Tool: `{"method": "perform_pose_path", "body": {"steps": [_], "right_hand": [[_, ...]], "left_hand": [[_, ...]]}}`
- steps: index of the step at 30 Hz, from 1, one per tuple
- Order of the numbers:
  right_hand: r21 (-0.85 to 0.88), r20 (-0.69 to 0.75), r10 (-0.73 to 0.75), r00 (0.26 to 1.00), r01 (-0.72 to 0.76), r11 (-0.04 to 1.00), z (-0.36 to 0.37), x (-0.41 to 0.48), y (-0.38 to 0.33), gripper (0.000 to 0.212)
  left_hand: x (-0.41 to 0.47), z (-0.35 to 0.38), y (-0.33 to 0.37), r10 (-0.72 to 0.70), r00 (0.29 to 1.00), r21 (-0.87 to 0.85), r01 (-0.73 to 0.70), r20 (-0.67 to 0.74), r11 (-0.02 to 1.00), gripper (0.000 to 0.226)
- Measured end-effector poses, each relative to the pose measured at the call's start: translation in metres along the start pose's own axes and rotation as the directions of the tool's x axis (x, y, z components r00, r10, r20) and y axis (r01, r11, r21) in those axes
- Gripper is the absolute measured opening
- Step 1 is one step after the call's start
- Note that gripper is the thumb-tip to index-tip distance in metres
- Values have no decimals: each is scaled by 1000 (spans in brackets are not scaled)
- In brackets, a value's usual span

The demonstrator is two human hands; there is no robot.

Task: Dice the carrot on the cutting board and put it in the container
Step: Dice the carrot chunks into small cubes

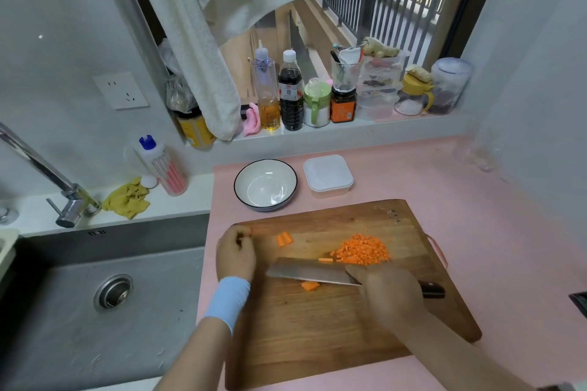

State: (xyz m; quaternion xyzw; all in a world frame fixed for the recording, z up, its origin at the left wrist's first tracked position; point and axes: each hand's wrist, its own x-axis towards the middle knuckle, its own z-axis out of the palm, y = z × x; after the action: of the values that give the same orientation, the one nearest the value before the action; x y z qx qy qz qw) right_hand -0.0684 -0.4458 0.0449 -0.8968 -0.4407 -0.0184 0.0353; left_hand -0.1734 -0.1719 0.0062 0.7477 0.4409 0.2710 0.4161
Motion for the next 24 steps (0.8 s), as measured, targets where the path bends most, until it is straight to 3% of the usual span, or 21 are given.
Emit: {"method": "perform_pose_path", "body": {"steps": [2, 5, 7, 8, 11, 15, 20, 22, 24], "right_hand": [[-12, -71, -66, 995, 65, 998, 0, 0, 0, 37], [50, -169, -190, 967, 201, 978, -6, 0, -5, 26], [23, -189, -234, 954, 243, 970, -5, 0, -7, 25], [-4, -179, -244, 953, 248, 969, -2, 1, -7, 24], [-60, -129, -248, 960, 242, 969, 2, 0, -8, 31], [27, -115, -208, 971, 213, 977, 0, -3, -6, 30], [57, 80, 30, 996, -35, 998, 5, -7, -1, 27], [135, 96, 117, 989, -129, 982, 2, -8, -3, 30], [216, 143, 224, 964, -251, 944, -1, -5, -7, 29]], "left_hand": [[4, 4, 18, -11, 953, 20, 5, 304, 1000, 22], [-10, 22, 34, 3, 729, 202, -194, 685, 960, 17], [-20, 34, 33, -62, 611, 271, -255, 789, 928, 22], [-22, 38, 30, -75, 596, 272, -248, 799, 930, 21], [-25, 45, 21, -90, 634, 249, -167, 768, 954, 9], [-21, 42, 17, -65, 703, 220, -132, 708, 966, 6], [-3, 17, 8, -118, 927, 59, 104, 356, 993, 10], [-4, 10, 0, -146, 947, 87, 126, 287, 988, 6], [-10, 12, -8, -132, 932, 155, 84, 338, 984, 6]]}}
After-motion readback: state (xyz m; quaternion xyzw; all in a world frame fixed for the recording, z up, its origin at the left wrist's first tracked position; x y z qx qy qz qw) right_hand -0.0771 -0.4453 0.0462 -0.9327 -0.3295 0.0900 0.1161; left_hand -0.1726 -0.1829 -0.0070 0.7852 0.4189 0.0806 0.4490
